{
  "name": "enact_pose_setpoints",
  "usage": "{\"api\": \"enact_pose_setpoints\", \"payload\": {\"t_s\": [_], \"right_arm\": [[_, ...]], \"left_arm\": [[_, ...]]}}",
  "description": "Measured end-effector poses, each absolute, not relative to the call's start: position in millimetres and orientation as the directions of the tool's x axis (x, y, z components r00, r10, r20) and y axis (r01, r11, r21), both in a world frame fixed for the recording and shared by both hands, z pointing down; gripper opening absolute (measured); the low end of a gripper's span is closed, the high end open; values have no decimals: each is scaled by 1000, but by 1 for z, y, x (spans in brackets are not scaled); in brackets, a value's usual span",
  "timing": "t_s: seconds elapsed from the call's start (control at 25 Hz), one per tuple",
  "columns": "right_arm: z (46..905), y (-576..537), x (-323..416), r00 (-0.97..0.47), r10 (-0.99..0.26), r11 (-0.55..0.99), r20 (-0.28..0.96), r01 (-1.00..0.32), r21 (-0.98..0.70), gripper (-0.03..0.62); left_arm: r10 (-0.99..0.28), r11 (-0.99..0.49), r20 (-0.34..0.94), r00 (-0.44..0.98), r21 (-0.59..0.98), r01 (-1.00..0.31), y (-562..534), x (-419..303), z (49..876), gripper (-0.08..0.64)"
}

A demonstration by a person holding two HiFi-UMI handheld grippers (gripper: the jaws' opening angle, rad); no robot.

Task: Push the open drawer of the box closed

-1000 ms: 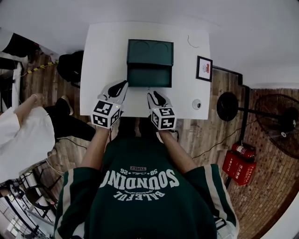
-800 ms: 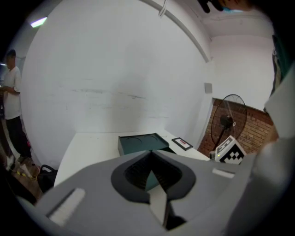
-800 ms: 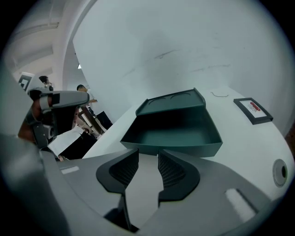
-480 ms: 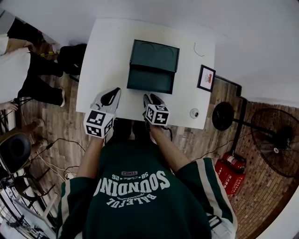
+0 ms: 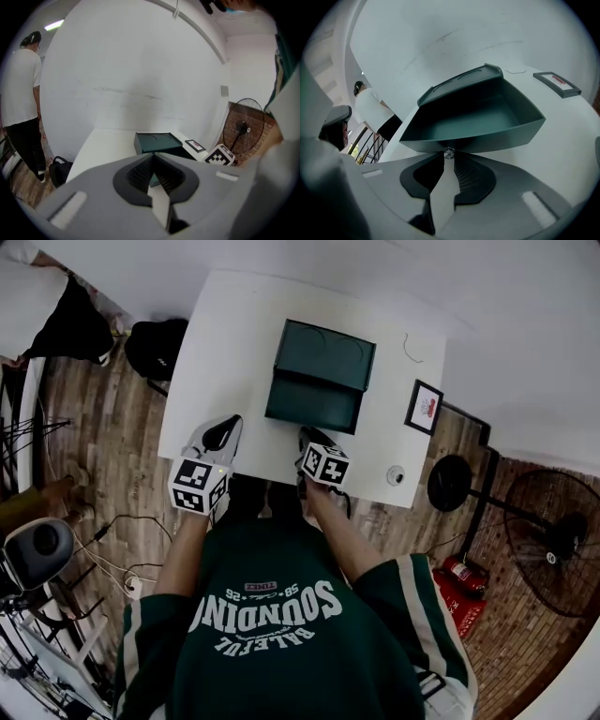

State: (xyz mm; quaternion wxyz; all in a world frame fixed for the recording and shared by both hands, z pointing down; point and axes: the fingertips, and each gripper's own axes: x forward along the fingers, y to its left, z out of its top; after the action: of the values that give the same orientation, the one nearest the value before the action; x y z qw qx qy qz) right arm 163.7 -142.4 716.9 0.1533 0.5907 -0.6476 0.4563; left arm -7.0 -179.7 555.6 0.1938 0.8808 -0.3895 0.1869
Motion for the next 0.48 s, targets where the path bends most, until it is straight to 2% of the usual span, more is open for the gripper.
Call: {"api": "enact_pose_setpoints", "payload": {"t_s": [0.48], "right_arm": [[713, -157, 165, -294, -616, -95, 731, -893, -439, 67]], "left_arm": [[-607, -616, 487, 628, 211, -759, -185, -2, 561, 52]]}}
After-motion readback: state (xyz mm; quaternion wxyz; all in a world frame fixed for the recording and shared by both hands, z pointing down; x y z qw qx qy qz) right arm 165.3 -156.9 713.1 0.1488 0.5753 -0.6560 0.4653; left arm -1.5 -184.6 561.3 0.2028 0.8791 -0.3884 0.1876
